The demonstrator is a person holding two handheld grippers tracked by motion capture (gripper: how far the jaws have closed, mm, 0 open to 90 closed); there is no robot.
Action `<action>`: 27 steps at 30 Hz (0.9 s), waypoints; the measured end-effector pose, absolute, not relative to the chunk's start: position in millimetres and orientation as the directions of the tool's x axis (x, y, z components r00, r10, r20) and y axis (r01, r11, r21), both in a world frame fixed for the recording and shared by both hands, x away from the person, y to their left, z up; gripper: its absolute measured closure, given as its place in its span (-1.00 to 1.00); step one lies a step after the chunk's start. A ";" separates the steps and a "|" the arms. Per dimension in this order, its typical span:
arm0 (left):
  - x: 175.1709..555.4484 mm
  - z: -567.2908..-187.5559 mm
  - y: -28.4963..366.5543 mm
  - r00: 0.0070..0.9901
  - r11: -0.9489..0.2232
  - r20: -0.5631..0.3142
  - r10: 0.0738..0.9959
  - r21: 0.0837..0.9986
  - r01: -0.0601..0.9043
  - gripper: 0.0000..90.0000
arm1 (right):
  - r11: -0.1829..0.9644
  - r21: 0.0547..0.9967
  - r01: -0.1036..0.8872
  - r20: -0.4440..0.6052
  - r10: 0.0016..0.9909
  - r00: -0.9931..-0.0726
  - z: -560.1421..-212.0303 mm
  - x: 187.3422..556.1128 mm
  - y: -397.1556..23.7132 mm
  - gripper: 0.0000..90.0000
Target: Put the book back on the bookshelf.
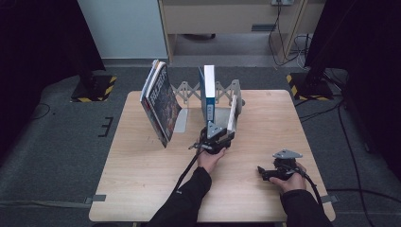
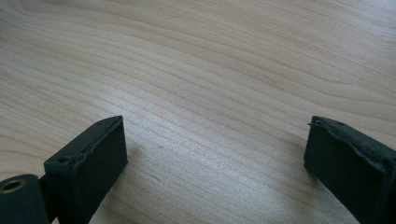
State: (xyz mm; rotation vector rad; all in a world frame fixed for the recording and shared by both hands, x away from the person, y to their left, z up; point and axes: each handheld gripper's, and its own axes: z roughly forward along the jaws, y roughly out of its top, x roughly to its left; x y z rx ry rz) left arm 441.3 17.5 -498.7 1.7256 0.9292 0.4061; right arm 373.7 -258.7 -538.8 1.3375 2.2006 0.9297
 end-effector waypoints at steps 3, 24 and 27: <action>436.8 -498.3 20.2 0.651 -0.098 -0.189 0.735 0.920 0.378 0.38 | 0.321 0.716 0.620 0.002 0.887 -0.461 -538.8 373.7 -258.6 -0.86; 453.8 -489.5 9.1 0.642 -0.115 -0.180 0.745 0.914 0.390 0.46 | 0.320 0.716 0.621 0.002 0.887 -0.461 -538.8 373.7 -258.5 -0.86; 459.5 -488.9 6.9 0.635 -0.115 -0.180 0.751 0.912 0.394 0.46 | 0.320 0.716 0.621 0.002 0.888 -0.460 -538.8 373.7 -258.5 -0.86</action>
